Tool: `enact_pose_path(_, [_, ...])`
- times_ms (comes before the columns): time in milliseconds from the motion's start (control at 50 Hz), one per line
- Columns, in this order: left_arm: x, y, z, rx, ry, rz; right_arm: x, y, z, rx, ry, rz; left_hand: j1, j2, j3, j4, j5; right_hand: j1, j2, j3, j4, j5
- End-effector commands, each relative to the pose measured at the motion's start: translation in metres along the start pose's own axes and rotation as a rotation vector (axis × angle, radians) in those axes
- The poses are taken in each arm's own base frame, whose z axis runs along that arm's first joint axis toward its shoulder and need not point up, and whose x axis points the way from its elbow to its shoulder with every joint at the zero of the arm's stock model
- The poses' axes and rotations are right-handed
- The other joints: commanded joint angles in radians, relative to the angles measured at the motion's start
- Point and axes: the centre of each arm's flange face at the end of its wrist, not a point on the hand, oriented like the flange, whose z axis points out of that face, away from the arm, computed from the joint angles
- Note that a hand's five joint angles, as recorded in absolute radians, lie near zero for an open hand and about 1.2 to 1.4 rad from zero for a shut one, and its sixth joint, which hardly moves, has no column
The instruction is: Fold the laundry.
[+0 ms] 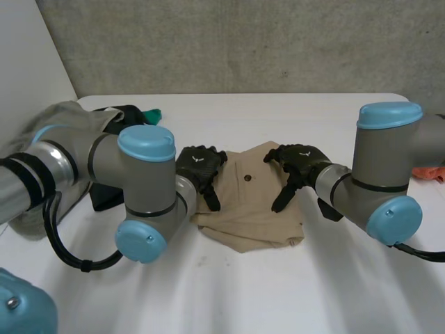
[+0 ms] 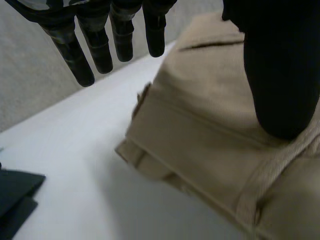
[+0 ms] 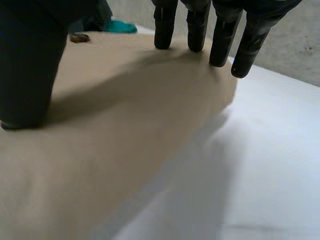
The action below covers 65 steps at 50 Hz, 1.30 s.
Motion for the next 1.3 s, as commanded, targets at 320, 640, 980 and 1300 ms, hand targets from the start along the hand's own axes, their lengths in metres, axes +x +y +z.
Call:
enact_pose_path(320, [0.005, 0.017, 0.01, -0.064, 0.021, 0.111, 0.002, 0.027, 0.011, -0.064, 0.024, -0.184, 0.034, 0.034, 0.025, 0.035, 0.041, -0.068, -0.097, -0.078, -0.1, -0.083])
enact_pose_path(640, [-0.013, -0.096, -0.054, 0.215, 0.064, 0.101, -0.009, -0.028, -0.057, 0.181, 0.083, -0.279, 0.008, 0.007, -0.001, 0.009, 0.015, -0.068, -0.097, -0.078, -0.1, -0.083])
enact_pose_path(980, [-0.018, -0.1, -0.078, 0.238, 0.238, 0.054, -0.065, 0.072, -0.069, 0.14, -0.049, -0.301, 0.01, 0.01, 0.002, 0.012, 0.017, -0.068, -0.097, -0.078, -0.1, -0.083])
enact_pose_path(1300, [-0.005, -0.104, -0.09, 0.249, 0.278, 0.052, -0.063, 0.068, -0.021, 0.278, 0.03, -0.33, 0.016, 0.016, 0.008, 0.018, 0.023, 0.168, 0.139, 0.158, 0.136, 0.153])
